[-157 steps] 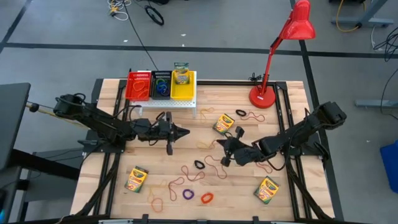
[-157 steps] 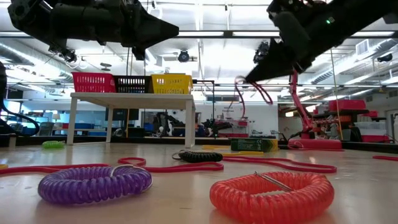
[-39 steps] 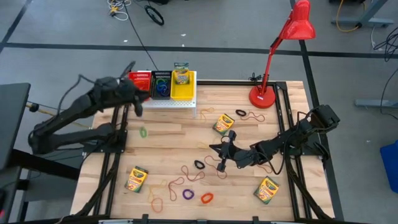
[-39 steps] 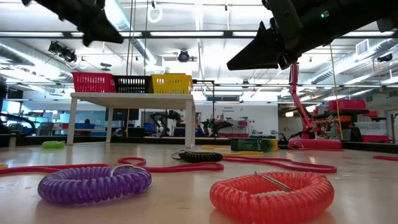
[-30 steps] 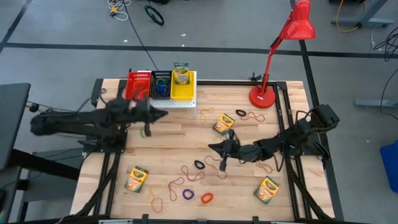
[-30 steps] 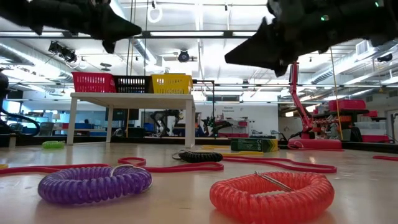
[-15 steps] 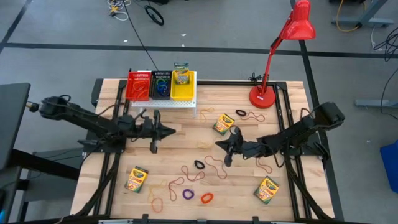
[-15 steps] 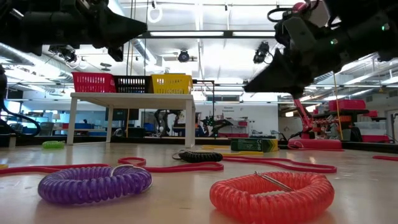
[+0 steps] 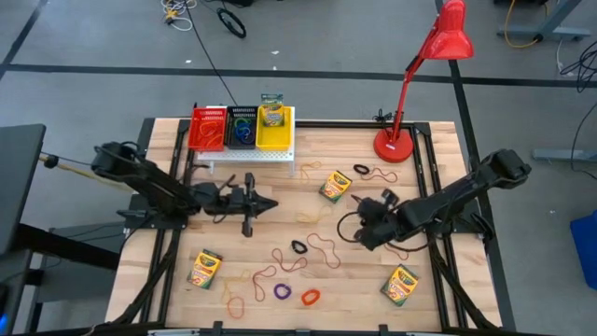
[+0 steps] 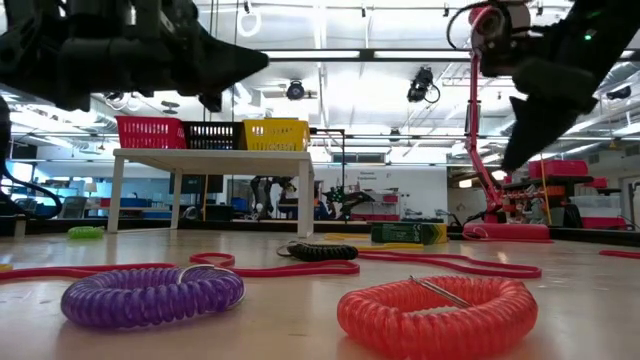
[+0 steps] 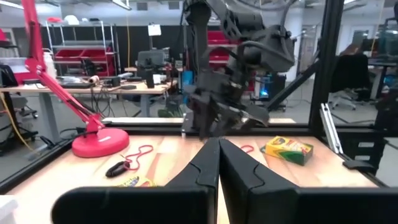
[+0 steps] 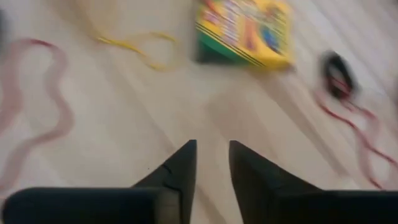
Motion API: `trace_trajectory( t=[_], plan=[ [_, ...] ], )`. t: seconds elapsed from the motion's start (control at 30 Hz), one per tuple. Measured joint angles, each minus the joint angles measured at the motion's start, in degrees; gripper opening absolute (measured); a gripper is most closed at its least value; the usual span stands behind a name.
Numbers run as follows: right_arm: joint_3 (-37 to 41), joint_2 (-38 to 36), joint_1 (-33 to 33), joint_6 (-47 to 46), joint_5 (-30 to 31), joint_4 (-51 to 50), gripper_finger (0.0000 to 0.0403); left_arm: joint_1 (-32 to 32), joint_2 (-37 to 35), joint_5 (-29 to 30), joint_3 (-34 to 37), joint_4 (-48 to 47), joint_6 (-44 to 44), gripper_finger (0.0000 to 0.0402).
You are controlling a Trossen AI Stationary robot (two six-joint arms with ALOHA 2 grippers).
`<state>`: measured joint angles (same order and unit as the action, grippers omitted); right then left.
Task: Pick & Place Office Desk Supplies
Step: Put the red rubber band into the red bin on the shelf
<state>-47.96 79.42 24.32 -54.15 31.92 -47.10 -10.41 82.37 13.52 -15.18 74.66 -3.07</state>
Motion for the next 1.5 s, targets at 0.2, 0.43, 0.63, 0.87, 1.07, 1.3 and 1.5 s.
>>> trace_trajectory(
  t=[0.2,0.43,0.63,0.87,1.07,1.3,1.5],
  plan=[
    [-0.06,-0.02,-6.91,0.93,-3.41,-8.76,0.0144,0.00,5.35,0.02,-2.62,-0.03,-0.14,0.0011],
    [1.86,0.02,-23.70,21.17,-8.76,-6.36,0.0148,-0.74,7.99,-0.11,-4.42,0.08,-0.60,0.0011],
    [1.86,0.10,-39.57,40.21,-15.63,-1.70,0.0149,-0.94,8.35,-0.51,-4.51,0.16,1.01,0.0011],
    [1.86,0.11,-52.87,51.67,-19.10,-1.20,0.0149,-0.94,8.35,-0.47,-4.51,0.15,2.19,0.0011],
    [1.98,0.11,-60.38,51.08,-22.94,1.51,0.0149,-0.94,8.35,-0.46,-4.51,0.14,2.75,0.0011],
    [9.18,0.13,-63.61,48.89,-25.02,10.53,0.0149,-0.94,8.35,-0.46,-4.51,0.14,5.10,0.0011],
    [14.49,0.13,-65.06,47.10,-26.79,18.97,0.0147,-0.94,8.35,-0.47,-4.51,0.11,6.08,0.0011]
  ],
)
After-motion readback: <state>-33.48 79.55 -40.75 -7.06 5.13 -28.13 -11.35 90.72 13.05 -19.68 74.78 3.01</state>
